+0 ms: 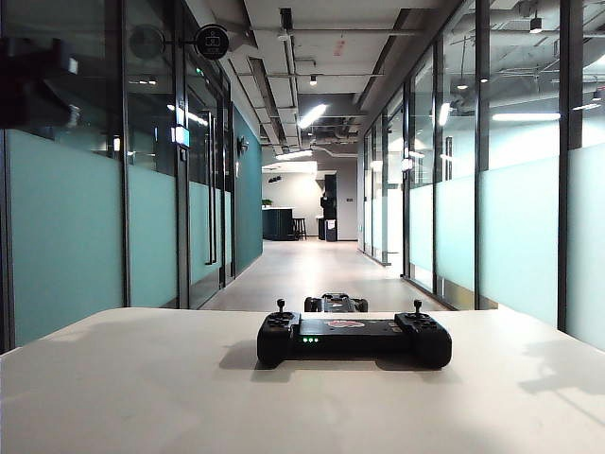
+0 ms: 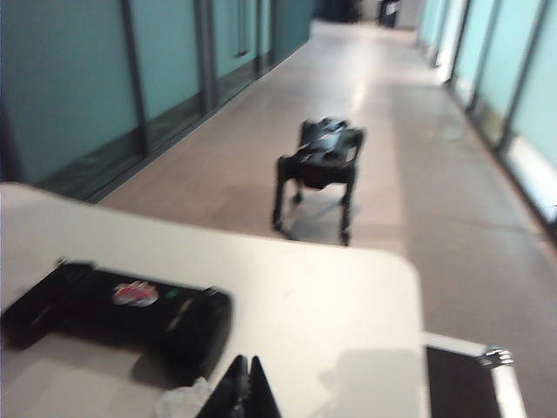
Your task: Push the left joystick on the remote control sitting on the white table forward to make the robot dog walk in a straight line until it approaches the door.
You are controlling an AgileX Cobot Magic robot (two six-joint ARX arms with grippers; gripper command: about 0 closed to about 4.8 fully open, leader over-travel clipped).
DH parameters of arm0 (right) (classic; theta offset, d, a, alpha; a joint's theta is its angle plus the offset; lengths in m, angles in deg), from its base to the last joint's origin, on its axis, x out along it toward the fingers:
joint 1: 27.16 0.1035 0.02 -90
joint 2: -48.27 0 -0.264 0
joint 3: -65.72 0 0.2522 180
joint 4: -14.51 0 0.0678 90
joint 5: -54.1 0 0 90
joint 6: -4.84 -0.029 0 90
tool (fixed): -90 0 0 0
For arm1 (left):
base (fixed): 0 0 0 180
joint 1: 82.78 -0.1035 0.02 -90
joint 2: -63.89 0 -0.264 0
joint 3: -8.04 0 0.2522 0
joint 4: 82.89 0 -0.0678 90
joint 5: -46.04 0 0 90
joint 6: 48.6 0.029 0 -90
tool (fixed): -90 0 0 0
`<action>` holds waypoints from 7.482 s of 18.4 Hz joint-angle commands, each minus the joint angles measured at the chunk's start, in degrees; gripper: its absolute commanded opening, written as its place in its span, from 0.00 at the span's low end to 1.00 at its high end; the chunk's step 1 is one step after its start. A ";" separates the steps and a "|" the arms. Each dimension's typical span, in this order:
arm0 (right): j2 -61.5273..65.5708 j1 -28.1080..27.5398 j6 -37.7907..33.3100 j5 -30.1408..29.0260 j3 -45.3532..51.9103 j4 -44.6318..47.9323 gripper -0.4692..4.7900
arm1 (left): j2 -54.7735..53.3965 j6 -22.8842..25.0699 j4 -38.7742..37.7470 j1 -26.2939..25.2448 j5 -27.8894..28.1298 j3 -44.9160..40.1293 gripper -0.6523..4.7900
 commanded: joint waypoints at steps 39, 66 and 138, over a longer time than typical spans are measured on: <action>59.78 4.11 -1.86 -3.39 -3.06 51.34 0.09 | -25.31 -1.73 0.94 -0.04 -13.18 14.60 0.11; 83.93 4.92 -4.83 -13.14 -16.94 55.28 0.21 | -25.33 -1.73 0.98 -0.04 -12.98 14.60 0.11; 97.20 13.16 -6.82 10.82 -35.10 38.91 0.48 | -25.33 -1.73 -0.31 -0.04 -13.03 14.60 0.11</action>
